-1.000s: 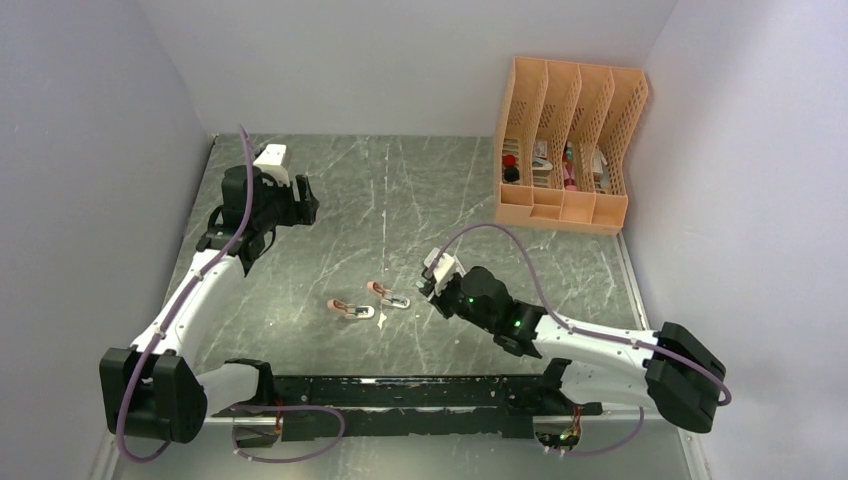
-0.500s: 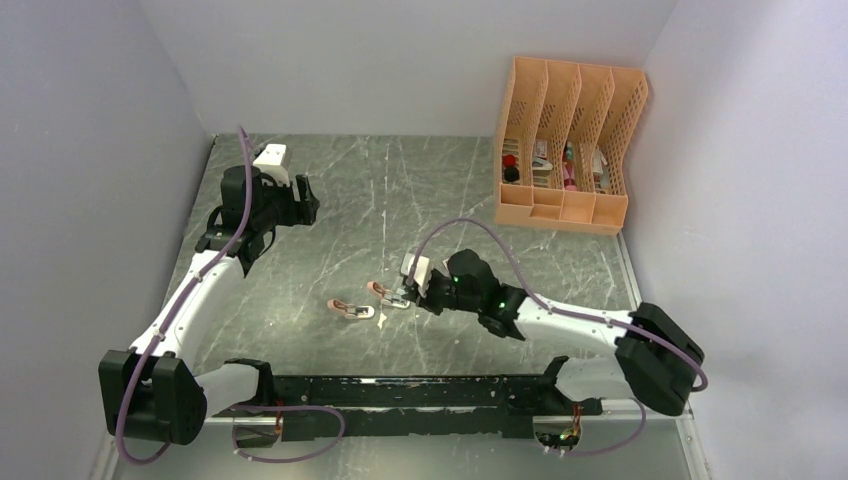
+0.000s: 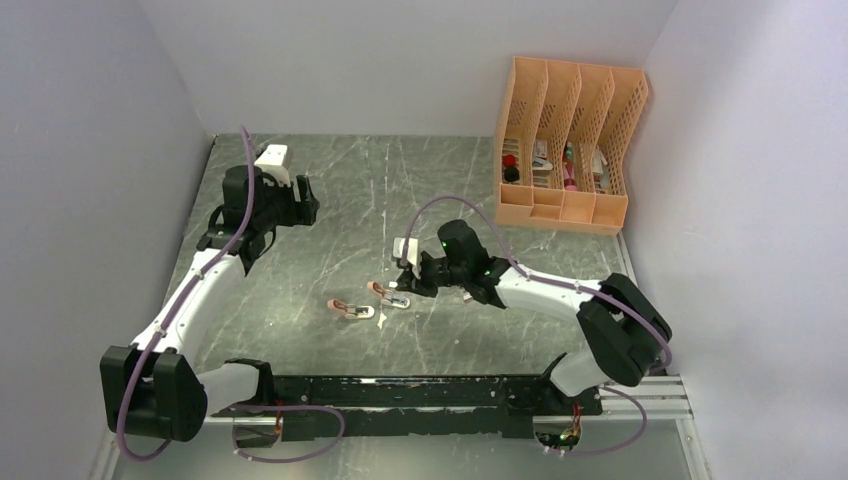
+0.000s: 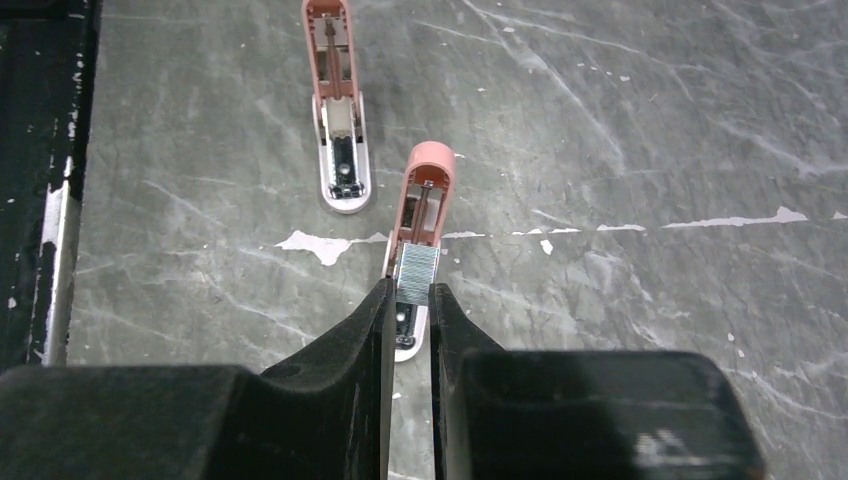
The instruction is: Load the staples into the stapler
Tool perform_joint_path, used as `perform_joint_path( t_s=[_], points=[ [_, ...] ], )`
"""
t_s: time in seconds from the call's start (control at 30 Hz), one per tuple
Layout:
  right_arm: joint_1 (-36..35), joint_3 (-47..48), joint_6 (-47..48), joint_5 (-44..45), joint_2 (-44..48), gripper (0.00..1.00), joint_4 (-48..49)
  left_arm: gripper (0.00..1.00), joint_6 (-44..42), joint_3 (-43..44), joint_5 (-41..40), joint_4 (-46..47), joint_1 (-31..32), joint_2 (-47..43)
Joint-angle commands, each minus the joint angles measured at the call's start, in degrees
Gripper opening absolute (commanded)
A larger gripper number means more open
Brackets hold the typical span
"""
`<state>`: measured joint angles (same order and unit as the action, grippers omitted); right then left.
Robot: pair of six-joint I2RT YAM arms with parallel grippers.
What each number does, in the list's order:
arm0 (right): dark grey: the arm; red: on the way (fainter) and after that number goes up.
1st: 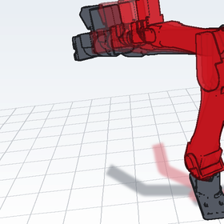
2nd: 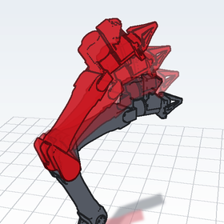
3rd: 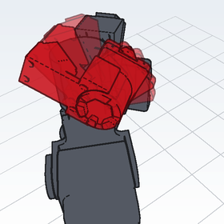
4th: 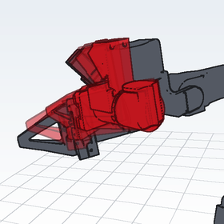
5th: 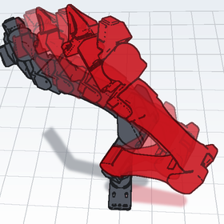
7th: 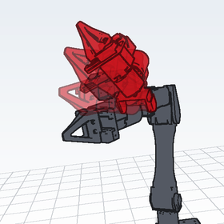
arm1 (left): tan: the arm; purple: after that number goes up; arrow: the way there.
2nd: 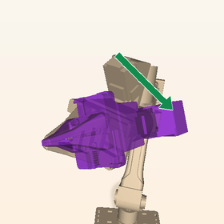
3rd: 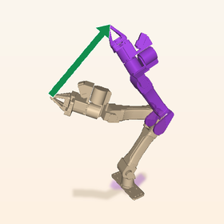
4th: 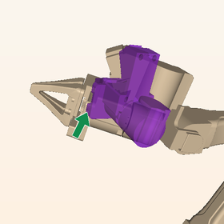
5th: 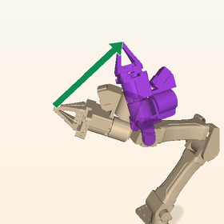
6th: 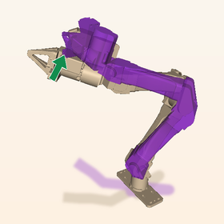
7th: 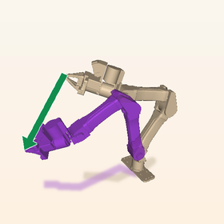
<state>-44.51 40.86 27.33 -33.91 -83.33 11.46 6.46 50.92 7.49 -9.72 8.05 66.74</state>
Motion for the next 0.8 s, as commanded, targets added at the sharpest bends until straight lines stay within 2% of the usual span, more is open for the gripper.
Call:
perform_joint_path(
  t_s=[0.0,0.23,0.33,0.57,0.77],
  points=[
    [0.5,3.3,2.1,0.4,-2.4,0.0,-5.5,0.76,-1.2,0.3,-1.6,0.1,0.2,0.6],
    [0.5,3.5,3.8,2.3,-1.7,0.0,-9.6,0.78,-2.6,0.8,0.4,-0.2,0.2,1.7],
    [0.5,3.3,1.2,2.2,-1.9,0.0,-9.4,0.78,-3.2,0.2,0.8,0.0,0.2,1.2],
    [0.5,2.6,-1.4,4.4,-2.5,0.0,-8.1,0.79,-4.6,0.2,-1.8,-0.3,0.2,2.2],
    [0.5,5.6,-3.0,3.8,-6.1,0.0,-9.9,0.78,-4.7,-0.1,-3.4,-0.5,0.2,2.6]
  ],
)
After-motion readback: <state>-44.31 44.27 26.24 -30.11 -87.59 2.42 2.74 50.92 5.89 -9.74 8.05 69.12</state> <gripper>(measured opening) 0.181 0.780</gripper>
